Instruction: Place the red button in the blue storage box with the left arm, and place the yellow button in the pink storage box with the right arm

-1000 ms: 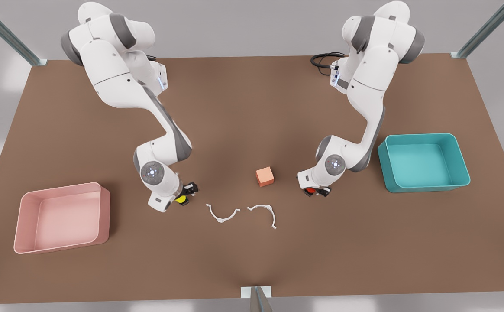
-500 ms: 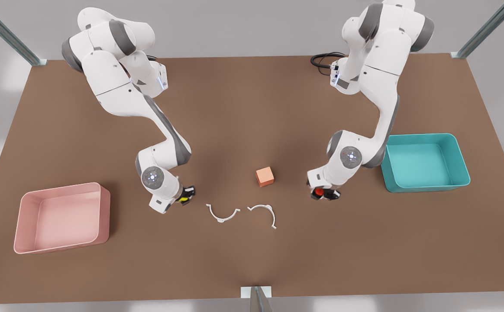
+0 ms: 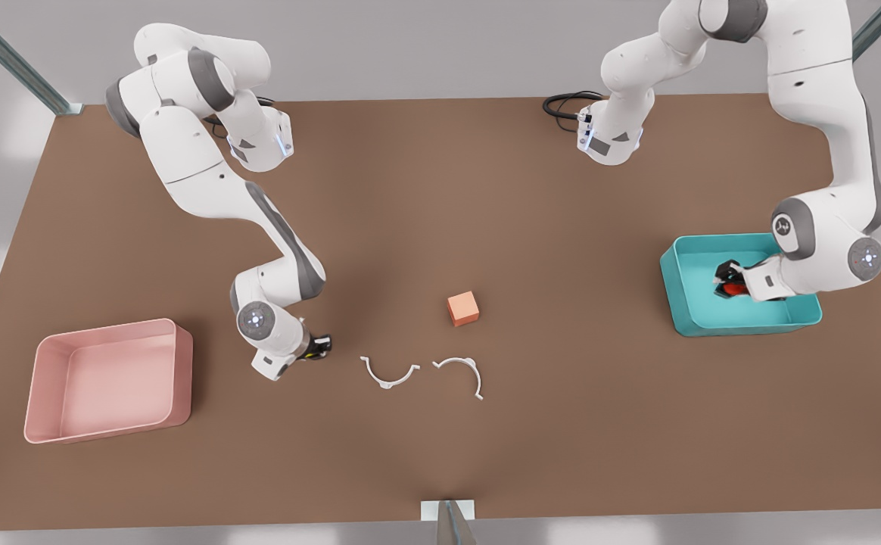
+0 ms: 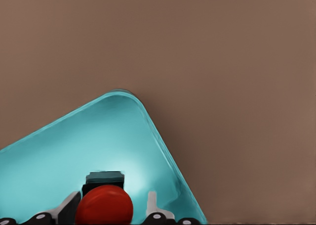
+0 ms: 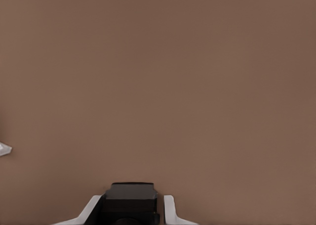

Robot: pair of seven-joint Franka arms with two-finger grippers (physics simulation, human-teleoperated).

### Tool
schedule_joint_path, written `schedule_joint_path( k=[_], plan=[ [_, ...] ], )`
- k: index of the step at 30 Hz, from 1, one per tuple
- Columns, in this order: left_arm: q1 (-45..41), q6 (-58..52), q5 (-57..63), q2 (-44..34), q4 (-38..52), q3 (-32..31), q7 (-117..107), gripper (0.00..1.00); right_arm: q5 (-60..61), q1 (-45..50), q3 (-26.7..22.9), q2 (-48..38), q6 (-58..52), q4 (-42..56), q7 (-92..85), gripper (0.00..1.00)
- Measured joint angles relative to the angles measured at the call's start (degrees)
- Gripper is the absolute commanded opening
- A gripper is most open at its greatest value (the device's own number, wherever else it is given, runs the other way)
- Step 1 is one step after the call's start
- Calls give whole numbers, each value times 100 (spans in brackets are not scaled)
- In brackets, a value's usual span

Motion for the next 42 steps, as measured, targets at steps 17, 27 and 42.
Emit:
schedule_joint_path(
  k=[17,27,42],
  plan=[
    [-1542,-2052,-93,-467,3146,-27,-2061,100,35,-713,138,-1293,-576,139,-242,49],
    [-1567,-2463,-7,-304,3427,-43,-3147,100,39,-2606,113,-1706,-1716,235,-1199,49],
    [-1602,-2602,-6,-303,3429,-41,-3987,100,-85,-3095,123,-581,-2081,1580,-2868,100]
  ],
)
